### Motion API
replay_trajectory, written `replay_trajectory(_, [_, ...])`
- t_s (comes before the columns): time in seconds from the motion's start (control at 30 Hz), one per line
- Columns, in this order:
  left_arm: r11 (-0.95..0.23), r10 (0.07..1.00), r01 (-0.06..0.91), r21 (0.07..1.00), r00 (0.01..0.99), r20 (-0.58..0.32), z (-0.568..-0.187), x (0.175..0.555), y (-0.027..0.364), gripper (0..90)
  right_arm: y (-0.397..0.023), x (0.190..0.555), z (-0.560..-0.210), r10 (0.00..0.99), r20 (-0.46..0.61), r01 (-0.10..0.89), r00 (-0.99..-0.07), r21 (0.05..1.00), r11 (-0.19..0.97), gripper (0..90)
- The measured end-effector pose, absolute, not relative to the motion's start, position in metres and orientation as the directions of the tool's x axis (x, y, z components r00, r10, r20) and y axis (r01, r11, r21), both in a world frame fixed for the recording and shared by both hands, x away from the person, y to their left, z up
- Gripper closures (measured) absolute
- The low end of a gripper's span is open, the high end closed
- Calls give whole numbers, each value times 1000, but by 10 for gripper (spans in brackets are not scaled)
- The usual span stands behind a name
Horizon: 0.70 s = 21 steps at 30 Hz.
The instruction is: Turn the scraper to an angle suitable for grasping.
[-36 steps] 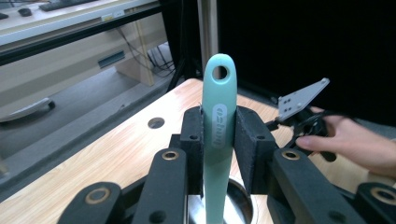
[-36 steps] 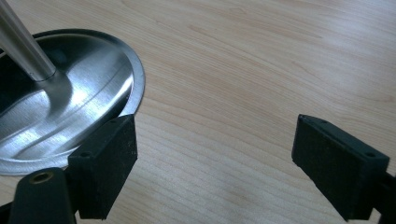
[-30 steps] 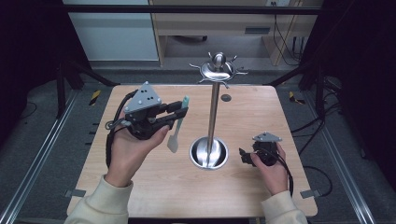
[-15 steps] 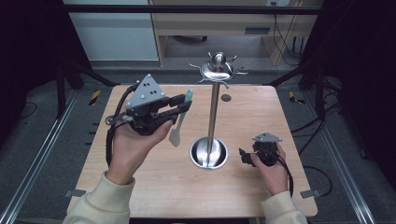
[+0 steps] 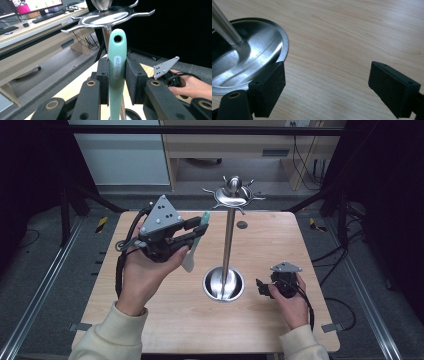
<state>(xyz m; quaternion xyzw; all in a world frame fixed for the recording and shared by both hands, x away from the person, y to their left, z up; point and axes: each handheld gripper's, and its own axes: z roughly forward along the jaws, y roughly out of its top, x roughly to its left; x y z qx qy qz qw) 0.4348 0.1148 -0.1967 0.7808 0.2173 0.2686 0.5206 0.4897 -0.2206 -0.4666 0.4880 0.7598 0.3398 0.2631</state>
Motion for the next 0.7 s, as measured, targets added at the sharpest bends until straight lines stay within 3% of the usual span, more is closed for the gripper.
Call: replay_trajectory(0.7, [-344, 632, 73, 936, 756, 173, -193, 439, 110, 737, -221, 490, -466, 919, -67, 559, -388, 775, 293, 145])
